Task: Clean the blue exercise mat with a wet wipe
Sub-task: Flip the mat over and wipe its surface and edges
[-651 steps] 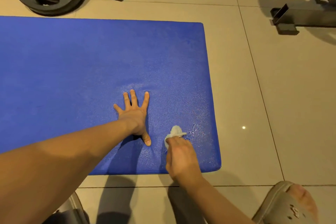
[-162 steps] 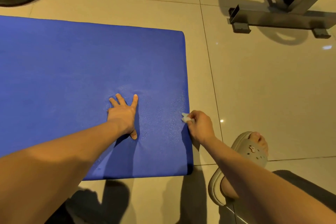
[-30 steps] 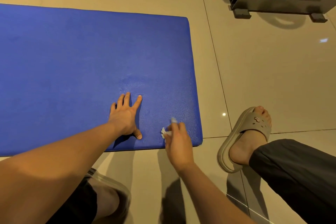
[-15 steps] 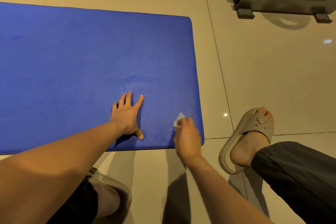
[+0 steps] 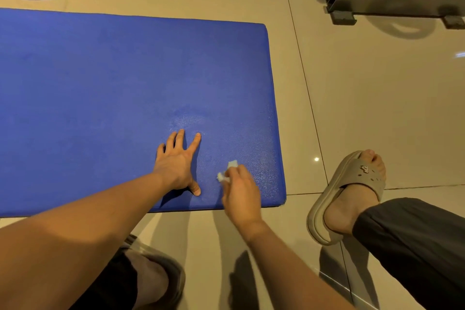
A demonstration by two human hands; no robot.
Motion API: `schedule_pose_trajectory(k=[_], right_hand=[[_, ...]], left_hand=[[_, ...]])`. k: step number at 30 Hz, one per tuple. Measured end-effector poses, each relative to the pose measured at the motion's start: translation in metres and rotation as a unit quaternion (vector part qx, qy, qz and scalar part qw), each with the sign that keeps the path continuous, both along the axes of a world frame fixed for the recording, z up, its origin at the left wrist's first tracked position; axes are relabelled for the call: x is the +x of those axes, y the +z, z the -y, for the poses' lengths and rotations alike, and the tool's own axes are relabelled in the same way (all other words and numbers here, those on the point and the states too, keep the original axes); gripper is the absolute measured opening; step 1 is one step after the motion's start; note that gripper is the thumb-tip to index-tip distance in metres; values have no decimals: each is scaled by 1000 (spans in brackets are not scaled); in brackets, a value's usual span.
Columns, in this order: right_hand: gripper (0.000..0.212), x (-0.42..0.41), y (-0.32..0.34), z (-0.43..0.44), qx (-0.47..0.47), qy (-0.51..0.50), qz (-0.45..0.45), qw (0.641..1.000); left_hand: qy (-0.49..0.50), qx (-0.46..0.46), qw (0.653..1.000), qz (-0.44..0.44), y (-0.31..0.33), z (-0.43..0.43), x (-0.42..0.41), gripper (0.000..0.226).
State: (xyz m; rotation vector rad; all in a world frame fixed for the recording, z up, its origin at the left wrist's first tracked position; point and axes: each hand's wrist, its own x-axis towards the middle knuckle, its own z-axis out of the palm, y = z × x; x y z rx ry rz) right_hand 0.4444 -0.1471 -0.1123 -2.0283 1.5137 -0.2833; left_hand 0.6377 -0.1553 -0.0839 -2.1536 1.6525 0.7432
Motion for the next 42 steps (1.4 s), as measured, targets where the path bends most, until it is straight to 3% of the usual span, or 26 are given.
schedule_pose_trajectory(k=[4, 7, 12, 18, 23, 28, 31, 35, 37, 39, 42], right_hand=[[24, -65, 2, 45, -42, -136, -74, 987], [18, -69, 2, 53, -31, -194, -65, 978], [13, -10, -1, 32, 43, -194, 40, 979], [9, 17, 5, 24, 74, -24, 37, 996], [12, -62, 10, 59, 25, -208, -18, 978], [23, -72, 7, 57, 35, -241, 20, 970], [43, -66, 13, 46, -48, -225, -23, 973], [30, -57, 22, 30, -137, -114, -61, 982], [35, -50, 17, 21, -99, -69, -96, 988], [56, -43, 8, 8, -42, -38, -125, 991], [77, -32, -4, -1, 3, -56, -118, 991]], left_hand=[[1, 1, 1000, -4, 0, 0, -1, 164], [2, 1, 1000, -4, -1, 0, -1, 164], [4, -1, 1000, -7, -1, 0, -1, 165], [3, -3, 1000, -2, -1, -1, -1, 165], [6, -1, 1000, -6, 0, 0, 0, 166], [7, -1, 1000, -5, 1, 1, -1, 167], [10, 0, 1000, -5, 2, 2, -2, 167], [8, 3, 1000, 3, 3, 3, -1, 168], [6, 4, 1000, 6, 3, 3, -1, 168], [6, 2, 1000, 7, 3, 4, -2, 168], [6, -2, 1000, 7, 2, 3, -2, 168]])
